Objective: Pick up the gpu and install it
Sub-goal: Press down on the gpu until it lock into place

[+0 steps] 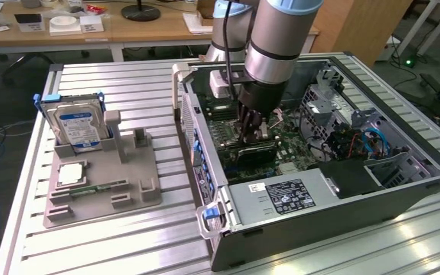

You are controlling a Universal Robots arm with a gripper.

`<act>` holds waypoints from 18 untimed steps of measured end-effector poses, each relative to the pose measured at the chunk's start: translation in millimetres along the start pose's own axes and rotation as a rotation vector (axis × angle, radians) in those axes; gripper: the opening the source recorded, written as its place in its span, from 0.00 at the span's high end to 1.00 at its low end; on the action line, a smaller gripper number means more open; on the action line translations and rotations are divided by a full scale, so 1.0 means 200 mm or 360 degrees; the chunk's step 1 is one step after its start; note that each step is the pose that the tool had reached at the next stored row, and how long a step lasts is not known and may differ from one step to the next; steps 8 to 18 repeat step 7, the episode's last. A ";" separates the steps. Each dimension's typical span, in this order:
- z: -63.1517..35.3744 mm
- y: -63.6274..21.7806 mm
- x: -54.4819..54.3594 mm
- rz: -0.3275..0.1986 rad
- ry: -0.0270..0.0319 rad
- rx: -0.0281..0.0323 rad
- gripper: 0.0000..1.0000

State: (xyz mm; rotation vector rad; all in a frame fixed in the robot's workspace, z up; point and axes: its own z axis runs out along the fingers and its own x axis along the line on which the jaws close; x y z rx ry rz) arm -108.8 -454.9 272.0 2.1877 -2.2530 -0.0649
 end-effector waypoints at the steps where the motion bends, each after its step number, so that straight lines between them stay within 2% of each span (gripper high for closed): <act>1: -0.001 0.000 0.00 0.0000 -0.00004 0.00002 0.90; 18: -0.002 0.000 0.00 0.0000 0.00002 -0.00001 0.90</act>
